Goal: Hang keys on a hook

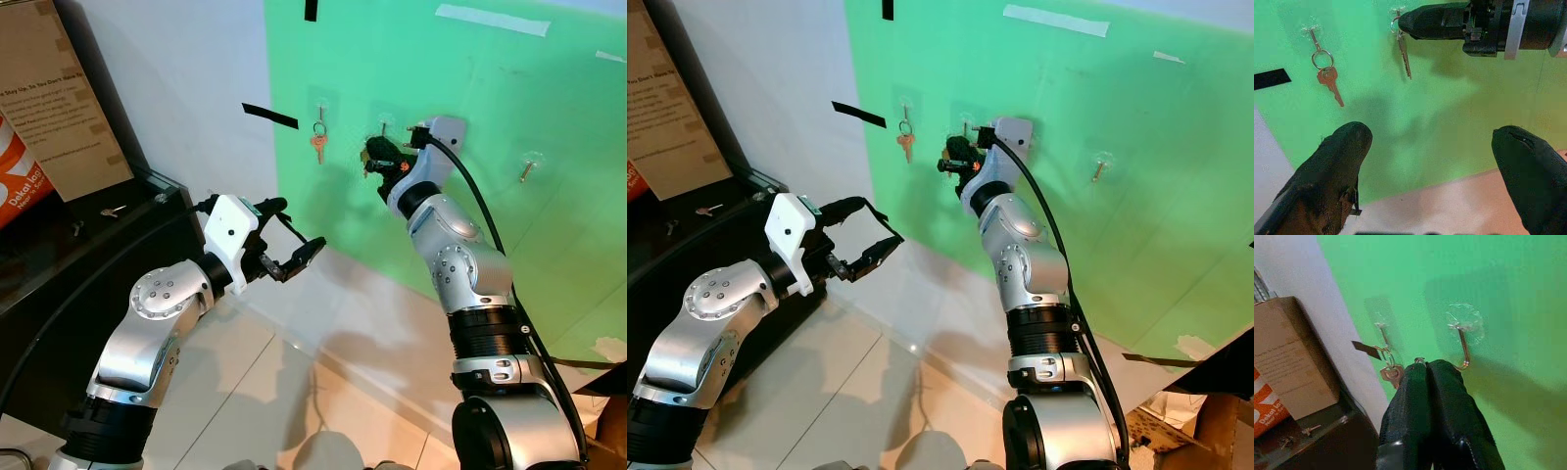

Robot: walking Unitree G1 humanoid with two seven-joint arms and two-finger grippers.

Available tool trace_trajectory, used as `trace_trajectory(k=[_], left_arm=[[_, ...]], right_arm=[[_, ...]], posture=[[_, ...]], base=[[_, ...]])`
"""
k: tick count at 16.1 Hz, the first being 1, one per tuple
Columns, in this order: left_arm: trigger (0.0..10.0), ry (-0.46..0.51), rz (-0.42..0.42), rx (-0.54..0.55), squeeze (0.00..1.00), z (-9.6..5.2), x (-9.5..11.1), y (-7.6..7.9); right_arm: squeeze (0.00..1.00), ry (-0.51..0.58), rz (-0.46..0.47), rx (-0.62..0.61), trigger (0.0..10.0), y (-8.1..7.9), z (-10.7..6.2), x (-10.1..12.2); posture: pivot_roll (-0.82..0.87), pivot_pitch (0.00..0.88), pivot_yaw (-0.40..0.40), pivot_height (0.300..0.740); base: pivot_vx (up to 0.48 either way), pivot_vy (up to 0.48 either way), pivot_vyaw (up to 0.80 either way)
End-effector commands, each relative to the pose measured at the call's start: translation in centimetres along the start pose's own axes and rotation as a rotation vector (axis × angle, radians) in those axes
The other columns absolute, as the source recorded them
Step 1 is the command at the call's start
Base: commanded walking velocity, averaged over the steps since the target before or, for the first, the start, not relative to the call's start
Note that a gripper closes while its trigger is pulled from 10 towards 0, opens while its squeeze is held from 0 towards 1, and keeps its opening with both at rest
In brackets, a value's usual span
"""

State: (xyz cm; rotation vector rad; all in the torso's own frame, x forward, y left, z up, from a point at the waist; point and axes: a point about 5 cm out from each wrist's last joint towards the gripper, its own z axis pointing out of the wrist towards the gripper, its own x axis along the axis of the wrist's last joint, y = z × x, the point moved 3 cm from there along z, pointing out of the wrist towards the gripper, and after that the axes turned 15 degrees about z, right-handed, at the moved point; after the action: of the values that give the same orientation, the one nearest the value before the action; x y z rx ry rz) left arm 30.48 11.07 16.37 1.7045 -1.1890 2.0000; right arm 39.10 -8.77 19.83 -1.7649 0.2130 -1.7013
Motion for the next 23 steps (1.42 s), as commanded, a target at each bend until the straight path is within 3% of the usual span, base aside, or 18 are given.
trace_trajectory(k=[1,11,20,21,23], left_arm=[[10.0,0.007,0.022,-0.013,0.17,0.1,0.4,-0.1],[10.0,0.005,0.022,-0.013,0.16,0.2,0.4,-0.1],[10.0,0.005,0.022,-0.009,0.16,0.3,0.4,-0.2],[10.0,0.006,0.022,-0.008,0.17,0.3,0.4,-0.2],[10.0,0.008,0.023,-0.002,0.17,0.3,0.4,-0.3]], right_arm=[[0.00,0.025,0.002,0.043,10.0,-0.9,0.1,0.8],[0.00,0.071,0.002,-0.109,10.0,1.3,0.3,1.4],[0.00,-0.039,-0.027,-0.084,10.0,1.1,0.2,-0.8],[1.00,-0.031,-0.018,-0.085,10.0,1.2,0.2,-0.7],[1.00,-0.014,-0.007,-0.079,10.0,1.4,-0.1,-0.5]], posture=[[-0.02,0.000,0.015,0.740],[-0.03,0.000,0.018,0.740],[-0.03,0.000,0.016,0.740],[-0.03,0.000,0.016,0.740],[-0.03,0.000,0.014,0.740]], base=[[0.000,0.000,0.00],[0.000,0.000,0.00],[0.000,0.000,0.00],[0.000,0.000,0.00],[0.000,0.000,0.00]])
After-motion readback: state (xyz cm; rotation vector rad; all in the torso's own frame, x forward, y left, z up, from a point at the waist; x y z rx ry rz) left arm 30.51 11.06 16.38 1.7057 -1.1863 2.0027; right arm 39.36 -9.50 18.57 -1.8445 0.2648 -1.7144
